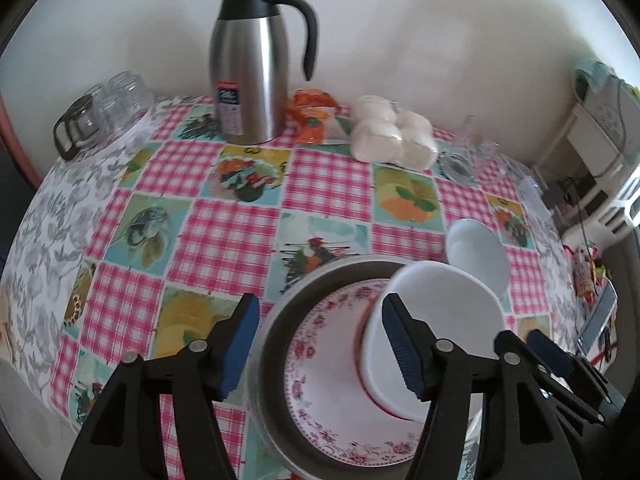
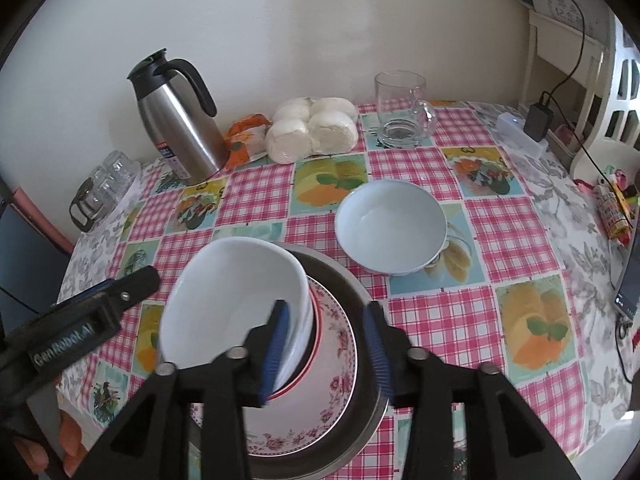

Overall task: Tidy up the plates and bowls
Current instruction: 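Open both tools to release the white square bowl rim, then move both tools over to the pale blue round bowl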

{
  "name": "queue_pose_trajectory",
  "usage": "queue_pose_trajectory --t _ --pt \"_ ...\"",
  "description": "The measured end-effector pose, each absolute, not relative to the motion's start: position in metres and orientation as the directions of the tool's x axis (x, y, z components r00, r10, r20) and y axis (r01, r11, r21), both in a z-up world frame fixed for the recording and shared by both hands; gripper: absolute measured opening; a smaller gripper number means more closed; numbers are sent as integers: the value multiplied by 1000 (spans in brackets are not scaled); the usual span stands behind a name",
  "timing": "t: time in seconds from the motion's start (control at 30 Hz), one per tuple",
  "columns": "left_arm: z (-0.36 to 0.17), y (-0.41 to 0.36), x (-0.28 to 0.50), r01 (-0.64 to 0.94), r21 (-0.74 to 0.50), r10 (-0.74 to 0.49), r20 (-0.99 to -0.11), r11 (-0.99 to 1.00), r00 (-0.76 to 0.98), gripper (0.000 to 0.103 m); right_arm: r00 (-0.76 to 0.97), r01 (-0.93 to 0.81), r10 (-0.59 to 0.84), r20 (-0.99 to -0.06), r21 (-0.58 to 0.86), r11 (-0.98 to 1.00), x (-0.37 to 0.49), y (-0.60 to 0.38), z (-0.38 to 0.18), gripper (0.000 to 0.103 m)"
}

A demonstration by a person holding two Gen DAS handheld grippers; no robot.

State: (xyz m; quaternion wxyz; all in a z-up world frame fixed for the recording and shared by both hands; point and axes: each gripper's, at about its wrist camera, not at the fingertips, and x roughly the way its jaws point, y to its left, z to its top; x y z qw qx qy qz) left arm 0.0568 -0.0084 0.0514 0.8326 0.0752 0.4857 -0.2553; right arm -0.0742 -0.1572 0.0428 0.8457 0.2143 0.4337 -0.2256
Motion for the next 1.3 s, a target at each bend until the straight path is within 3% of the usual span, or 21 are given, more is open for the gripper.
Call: queue_pose_trajectory --t 0.07,0.17,0.2,0.27,0.67,1.3 --pt "49 -6 59 483 -114 -336 -852 868 402 67 521 568 -199 -830 163 806 -74 -158 43 57" --pt "46 -4 61 468 -103 -319 -855 878 409 69 522 569 -205 -828 159 807 -74 -158 43 68" --pt "46 -3 62 464 -98 -313 -855 881 413 79 522 570 -208 -827 156 807 -74 -158 43 70" --pt "45 -2 63 456 -88 -303 -853 886 424 85 522 572 -215 -826 152 806 -74 -158 43 75" --pt "42 5 69 415 -69 -270 -851 907 450 86 527 576 -245 -814 131 807 -75 -160 44 100" --pt "43 -5 68 414 -49 -253 -853 909 457 86 524 595 -261 -811 130 793 -82 -179 44 103"
